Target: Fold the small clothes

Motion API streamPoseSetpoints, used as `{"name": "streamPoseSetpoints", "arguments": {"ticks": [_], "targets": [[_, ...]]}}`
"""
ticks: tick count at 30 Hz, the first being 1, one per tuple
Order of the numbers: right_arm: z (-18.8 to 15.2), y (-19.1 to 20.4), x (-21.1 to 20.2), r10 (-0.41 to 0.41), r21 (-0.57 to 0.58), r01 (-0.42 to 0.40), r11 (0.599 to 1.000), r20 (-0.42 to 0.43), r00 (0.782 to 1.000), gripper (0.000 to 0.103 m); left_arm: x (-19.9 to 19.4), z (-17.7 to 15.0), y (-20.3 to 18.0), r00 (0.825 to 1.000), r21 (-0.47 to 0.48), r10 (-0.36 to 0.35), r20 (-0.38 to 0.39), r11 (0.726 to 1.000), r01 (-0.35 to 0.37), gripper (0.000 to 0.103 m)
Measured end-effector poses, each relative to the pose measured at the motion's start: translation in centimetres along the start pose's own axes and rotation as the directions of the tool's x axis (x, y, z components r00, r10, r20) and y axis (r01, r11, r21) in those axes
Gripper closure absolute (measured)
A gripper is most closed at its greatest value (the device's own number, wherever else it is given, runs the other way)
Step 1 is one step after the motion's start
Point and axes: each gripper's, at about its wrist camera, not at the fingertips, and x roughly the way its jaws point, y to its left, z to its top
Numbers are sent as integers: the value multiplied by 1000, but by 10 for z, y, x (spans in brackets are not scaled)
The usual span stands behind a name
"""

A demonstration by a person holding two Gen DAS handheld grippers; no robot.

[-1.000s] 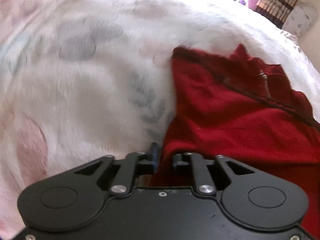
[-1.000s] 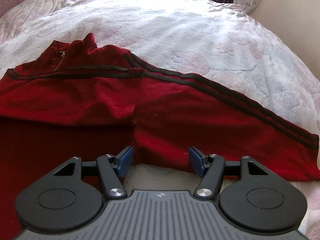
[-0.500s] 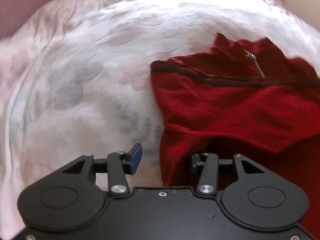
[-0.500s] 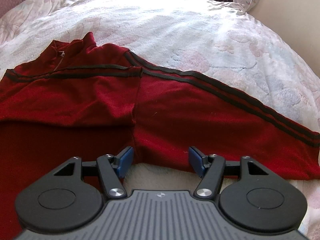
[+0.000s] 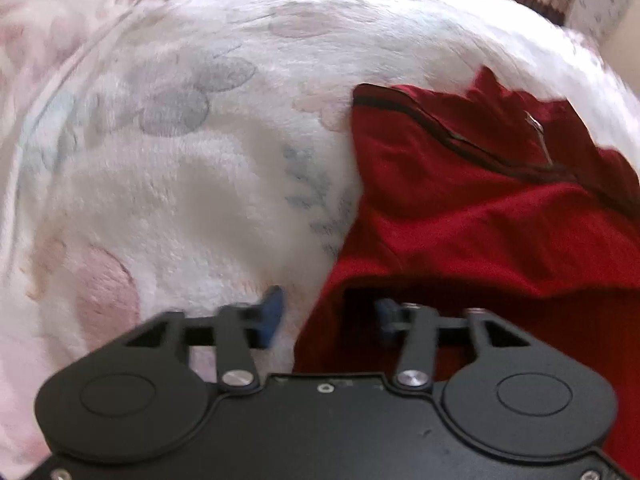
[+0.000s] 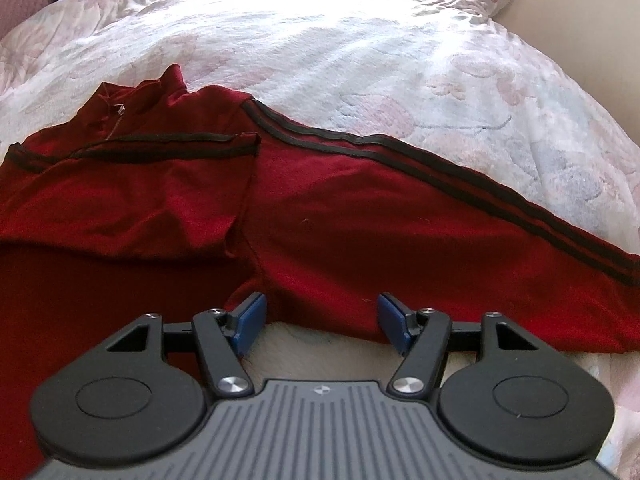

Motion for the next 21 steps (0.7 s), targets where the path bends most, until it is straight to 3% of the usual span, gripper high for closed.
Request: {"name": "streamPoseSetpoints", "arguments": {"ticks": [3, 7, 10, 12, 14, 16, 19, 21], "targets": [[1, -1, -3, -4, 13, 4, 1000, 4, 1000, 28, -24, 2, -10, 1000, 66, -5, -2, 998, 5, 52], [1, 0, -10, 3, 12, -3, 1000, 25, 1000, 28, -57, 13, -21, 987, 89, -109, 119, 991, 99, 49], [0, 1, -10, 0, 1, 0, 1000, 25, 1000, 27, -43, 32, -36, 971, 80, -177, 161, 983, 166, 48], [0, 2, -7, 0, -4, 0, 1000, 14, 1000, 27, -19, 38, -52, 974, 74, -199, 109, 979, 191, 48], [-1, 2, -3, -2, -5, 2, 1000, 5, 1000, 27, 3, 32, -73, 982, 104, -187, 21, 977, 184, 48], [0, 1, -1, -1, -3, 1, 1000, -1, 1000, 27, 26, 18, -88, 992, 184, -118, -36, 975, 123, 46], [0, 0, 1, 7, 3, -7, 1000, -1, 1000, 27, 26, -4, -98, 996, 253, -73, 60, 966, 56, 44], [-1, -1, 1, 12, 2, -12, 1000, -1, 1000, 27, 16, -5, -98, 996, 247, -52, 69, 969, 34, 44]]}}
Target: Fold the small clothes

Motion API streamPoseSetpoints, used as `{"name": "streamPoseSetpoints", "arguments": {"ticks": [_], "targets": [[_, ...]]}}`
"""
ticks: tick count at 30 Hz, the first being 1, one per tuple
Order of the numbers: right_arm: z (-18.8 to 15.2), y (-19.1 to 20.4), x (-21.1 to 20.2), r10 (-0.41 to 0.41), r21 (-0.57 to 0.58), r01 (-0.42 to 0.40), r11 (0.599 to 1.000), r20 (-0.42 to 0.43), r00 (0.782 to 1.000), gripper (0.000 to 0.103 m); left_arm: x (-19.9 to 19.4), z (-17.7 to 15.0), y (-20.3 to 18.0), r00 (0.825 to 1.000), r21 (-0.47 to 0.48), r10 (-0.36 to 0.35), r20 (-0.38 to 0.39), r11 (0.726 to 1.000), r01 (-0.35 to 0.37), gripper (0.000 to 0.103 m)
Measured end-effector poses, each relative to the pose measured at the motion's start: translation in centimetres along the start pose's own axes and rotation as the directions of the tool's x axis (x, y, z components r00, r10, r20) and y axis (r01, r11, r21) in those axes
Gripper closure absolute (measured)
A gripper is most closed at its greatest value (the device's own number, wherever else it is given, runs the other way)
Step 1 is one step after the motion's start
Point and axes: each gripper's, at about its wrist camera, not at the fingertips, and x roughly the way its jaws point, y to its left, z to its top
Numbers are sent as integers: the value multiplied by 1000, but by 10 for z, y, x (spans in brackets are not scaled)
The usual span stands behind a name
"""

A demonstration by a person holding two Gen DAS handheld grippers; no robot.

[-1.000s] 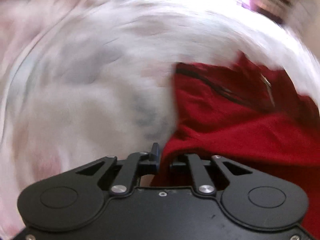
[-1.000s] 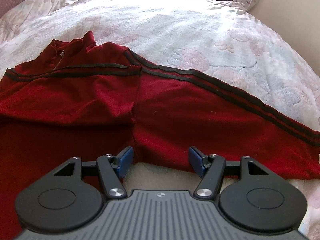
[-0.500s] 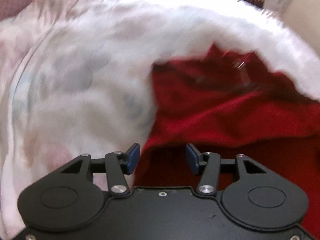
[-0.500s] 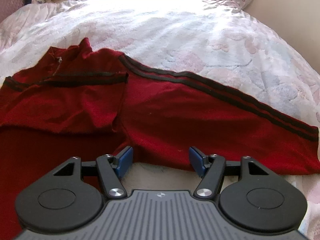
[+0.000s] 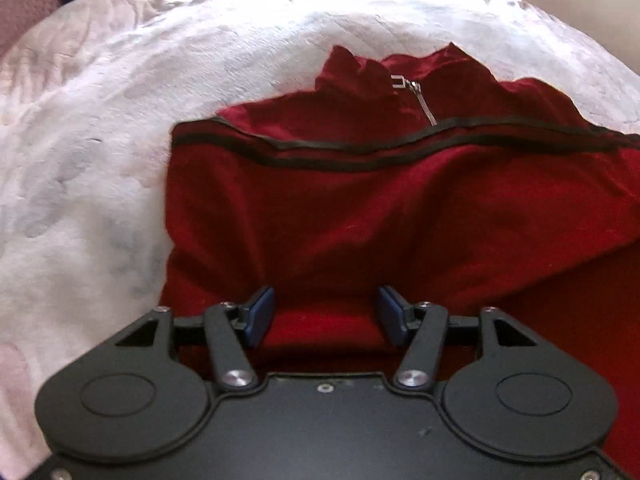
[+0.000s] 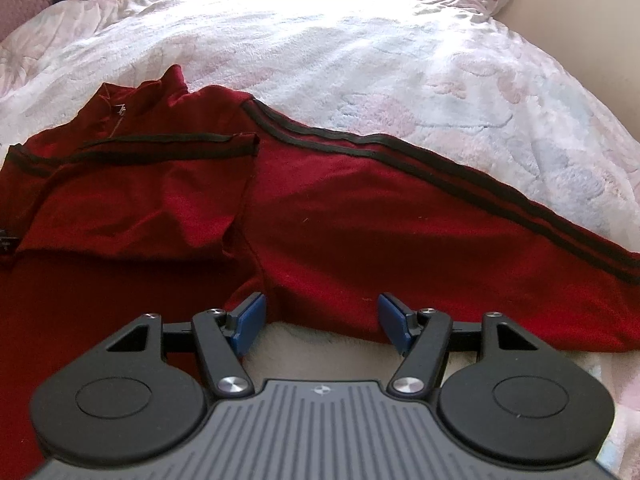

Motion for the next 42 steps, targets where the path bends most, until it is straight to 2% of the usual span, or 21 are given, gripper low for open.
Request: {"name": "streamPoseSetpoints", "arguments": {"ticks": [3, 7, 8, 10, 11, 13, 20, 26, 30, 32, 34, 38, 40, 42], "targets": [[-1, -1, -2, 0, 5, 0, 1000, 2, 1000, 27, -14, 5, -4, 999, -16, 20, -27, 1000, -21, 44], [0, 0, -5, 5, 6, -5, 1000, 10, 1000, 27, -34, 1, -23, 1000, 3, -4, 28, 1000, 4, 44], [0, 1, -5, 5, 3, -5, 1000, 10, 1000, 27, -31, -1, -28, 1000, 10, -12, 12, 1000, 11, 43], [0, 2, -5, 3, -2, -3, 1000, 6, 1000, 27, -10, -11, -42, 997, 64, 29, -76, 998, -24, 37], [-1, 2, -4, 0, -4, 0, 1000, 2, 1000, 27, 0, -18, -48, 995, 111, 65, -78, 992, -56, 32], [-1, 2, -3, -2, -1, 2, 1000, -6, 1000, 27, -5, -24, -55, 995, 140, 98, -29, 986, -93, 32], [-3, -3, -2, 8, 22, -7, 1000, -15, 1000, 27, -28, -22, -48, 992, 79, 103, -68, 992, -97, 33], [-5, -9, -12, 1, 34, -1, 999, 17, 1000, 27, -62, -42, -40, 986, 115, 150, -73, 983, -141, 33], [-9, -36, -20, -27, 98, 24, 995, 32, 999, 28, -89, -56, -10, 984, 81, 161, -71, 985, -155, 33], [-16, -62, -36, -68, 149, 52, 987, 107, 992, 28, -99, -57, 7, 984, 44, 163, -74, 986, -160, 33], [-28, -98, -52, -138, 204, 109, 973, 136, 981, 18, -108, -57, 20, 984, 10, 169, -63, 986, -169, 33], [-39, -153, -54, -208, 223, 193, 956, 48, 977, 18, -122, -61, 30, 988, -24, 150, -40, 988, -151, 33], [-44, -178, -55, -253, 265, 236, 935, 34, 967, 18, -127, -64, 31, 990, -36, 136, -29, 990, -137, 33], [-52, -204, -56, -297, 354, 271, 895, 21, 955, 18, -127, -65, 32, 992, -44, 127, -28, 991, -128, 33]]}}
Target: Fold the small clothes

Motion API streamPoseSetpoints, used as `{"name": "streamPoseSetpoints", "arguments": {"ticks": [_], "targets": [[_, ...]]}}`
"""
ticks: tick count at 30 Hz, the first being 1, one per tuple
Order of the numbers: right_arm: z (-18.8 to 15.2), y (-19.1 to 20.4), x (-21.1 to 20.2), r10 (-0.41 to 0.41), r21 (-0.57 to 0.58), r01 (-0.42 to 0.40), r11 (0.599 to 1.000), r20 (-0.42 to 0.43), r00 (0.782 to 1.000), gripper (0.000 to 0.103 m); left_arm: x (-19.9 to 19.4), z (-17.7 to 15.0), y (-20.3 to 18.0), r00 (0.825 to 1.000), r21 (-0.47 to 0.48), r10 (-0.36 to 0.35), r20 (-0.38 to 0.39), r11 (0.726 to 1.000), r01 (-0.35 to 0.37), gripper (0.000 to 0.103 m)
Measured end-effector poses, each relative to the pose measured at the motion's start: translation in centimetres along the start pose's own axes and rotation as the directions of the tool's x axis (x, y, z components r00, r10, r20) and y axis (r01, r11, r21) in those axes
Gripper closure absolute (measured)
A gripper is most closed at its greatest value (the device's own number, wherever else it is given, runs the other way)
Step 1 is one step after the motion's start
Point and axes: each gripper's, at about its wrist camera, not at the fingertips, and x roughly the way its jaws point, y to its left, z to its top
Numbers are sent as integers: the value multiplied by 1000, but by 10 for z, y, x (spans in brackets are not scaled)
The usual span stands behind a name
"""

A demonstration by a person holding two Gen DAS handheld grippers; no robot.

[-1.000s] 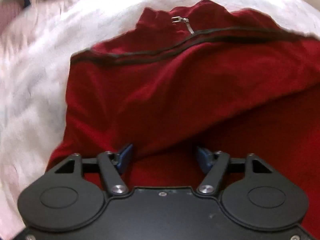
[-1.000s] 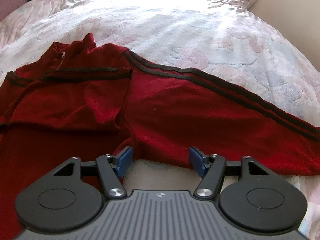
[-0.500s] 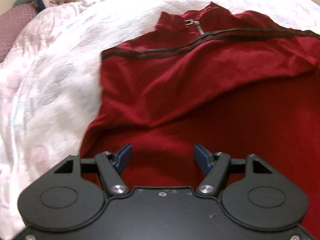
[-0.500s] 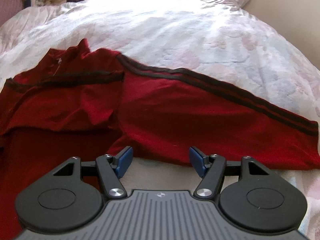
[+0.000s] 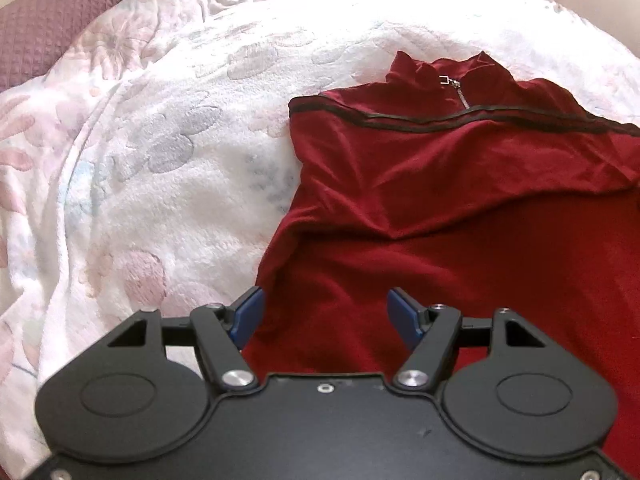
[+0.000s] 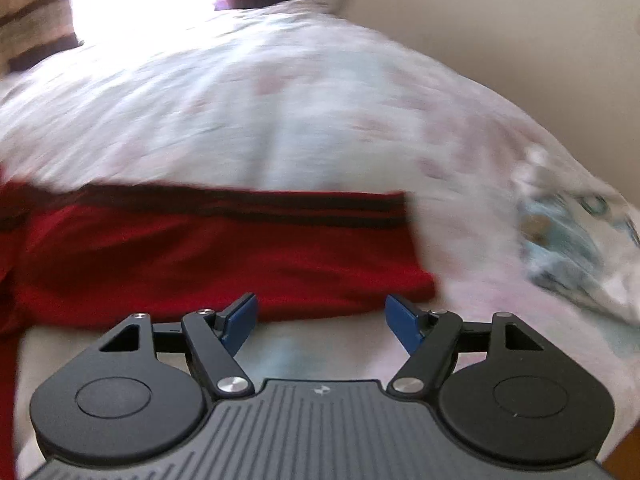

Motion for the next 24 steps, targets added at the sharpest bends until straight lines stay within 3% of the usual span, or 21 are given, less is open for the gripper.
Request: {"name": "streamPoseSetpoints", "arguments": {"ticks": [2, 5, 9, 12, 14, 16, 19, 22, 24], "targets": [[1, -24, 8, -21, 116, 22, 993, -6, 1000, 19, 0, -1, 0, 1000, 8, 3, -3, 1000, -3, 33], [0, -61, 28, 48, 288, -33, 957, -44, 998, 26, 2, -1, 0, 1000, 13, 14, -9, 1000, -14, 33], [-6, -95, 52, 181, 508, -145, 849, -21, 983, 26, 7, 0, 5, 1000, 3, 22, -13, 1000, -22, 33], [-5, -103, 73, 197, 584, -147, 798, -23, 980, 30, 11, -2, 12, 998, -14, 46, -37, 999, -46, 33], [-3, -100, 83, 177, 590, -123, 798, -34, 984, 46, 11, -1, 18, 998, -24, 56, -43, 998, -57, 33], [0, -95, 88, 134, 572, -70, 817, -70, 988, 86, 7, -2, 25, 998, -38, 55, -34, 998, -56, 33], [2, -88, 74, 166, 556, -143, 819, 9, 986, 95, 6, 0, 36, 997, -45, 71, -38, 996, -72, 33], [12, -66, 45, 102, 454, -132, 881, 91, 991, 95, 7, 2, 50, 998, -59, 64, -28, 996, -66, 33], [19, -45, 29, 121, 395, -169, 903, 144, 982, 95, 12, 3, 61, 998, -58, 53, -25, 997, -54, 33]]}}
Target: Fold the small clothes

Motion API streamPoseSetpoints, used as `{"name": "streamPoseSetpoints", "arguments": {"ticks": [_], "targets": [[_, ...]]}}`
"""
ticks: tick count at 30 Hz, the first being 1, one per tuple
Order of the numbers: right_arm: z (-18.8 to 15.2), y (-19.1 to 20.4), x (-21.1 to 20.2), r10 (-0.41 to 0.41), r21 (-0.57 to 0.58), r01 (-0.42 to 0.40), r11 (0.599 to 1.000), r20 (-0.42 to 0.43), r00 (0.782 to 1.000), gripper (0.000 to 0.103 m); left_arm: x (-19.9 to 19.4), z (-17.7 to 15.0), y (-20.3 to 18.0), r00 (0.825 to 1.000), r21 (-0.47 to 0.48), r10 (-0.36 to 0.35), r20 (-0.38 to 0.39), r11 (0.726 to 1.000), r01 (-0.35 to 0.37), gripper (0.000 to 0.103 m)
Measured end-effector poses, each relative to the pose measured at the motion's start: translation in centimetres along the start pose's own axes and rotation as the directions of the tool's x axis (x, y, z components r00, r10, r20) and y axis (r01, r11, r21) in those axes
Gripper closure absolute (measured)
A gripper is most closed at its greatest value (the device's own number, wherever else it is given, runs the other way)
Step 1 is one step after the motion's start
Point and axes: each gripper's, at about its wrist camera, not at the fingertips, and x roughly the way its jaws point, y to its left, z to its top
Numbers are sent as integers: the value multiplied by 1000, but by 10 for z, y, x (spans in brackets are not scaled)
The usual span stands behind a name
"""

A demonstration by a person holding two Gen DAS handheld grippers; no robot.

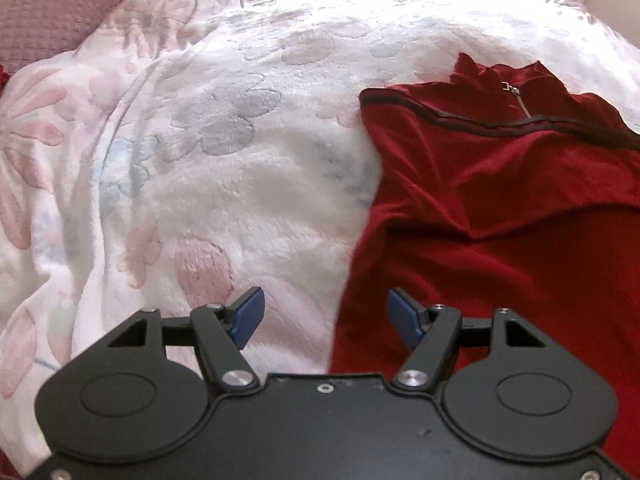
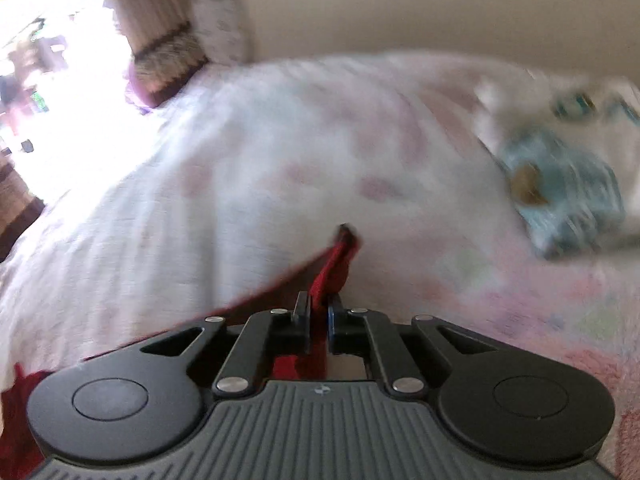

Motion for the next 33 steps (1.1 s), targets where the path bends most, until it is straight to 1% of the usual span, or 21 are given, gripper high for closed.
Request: {"name": "streamPoseSetpoints", "arguments": {"ticks": [3, 4, 7, 9, 11, 13, 17, 20, 24, 28, 33], "targets": [[-9, 42, -15, 73, -59, -73, 996, 5, 997, 95, 12, 10, 15, 1000, -17, 16, 1, 1000, -16, 33], [-12, 55, -18, 89, -77, -88, 993, 2, 996, 95, 15, 13, 20, 1000, -27, 11, 7, 1000, -11, 33], [-26, 97, -23, 169, -86, -169, 982, -13, 986, 95, 22, 23, 35, 999, -49, -38, 29, 998, 39, 33], [-38, 124, -23, 212, -86, -214, 973, -32, 977, 95, 23, 26, 45, 995, -64, -75, 59, 995, 79, 33], [-51, 157, -20, 241, -109, -245, 963, -52, 969, 95, 25, 25, 52, 992, -87, -107, 73, 990, 113, 33], [-64, 185, -19, 263, -118, -271, 955, -78, 962, 95, 29, 24, 57, 992, -107, -115, 50, 987, 120, 33], [-88, 239, -16, 308, -152, -326, 933, -128, 943, 95, 32, 21, 62, 991, -87, -126, 46, 988, 129, 33], [-110, 276, -20, 339, -181, -368, 912, -172, 925, 95, 37, 20, 72, 989, -102, -143, 45, 984, 147, 33], [-145, 321, -29, 381, -214, -431, 877, -238, 893, 95, 42, 20, 84, 988, -140, -154, 23, 978, 156, 33], [-179, 364, -35, 402, -256, -478, 840, -298, 866, 95, 34, 22, 92, 985, -147, -164, 48, 975, 169, 33], [-216, 412, -45, 444, -296, -551, 780, -358, 821, 95, 33, 22, 99, 984, -174, -169, 49, 969, 175, 33]]}}
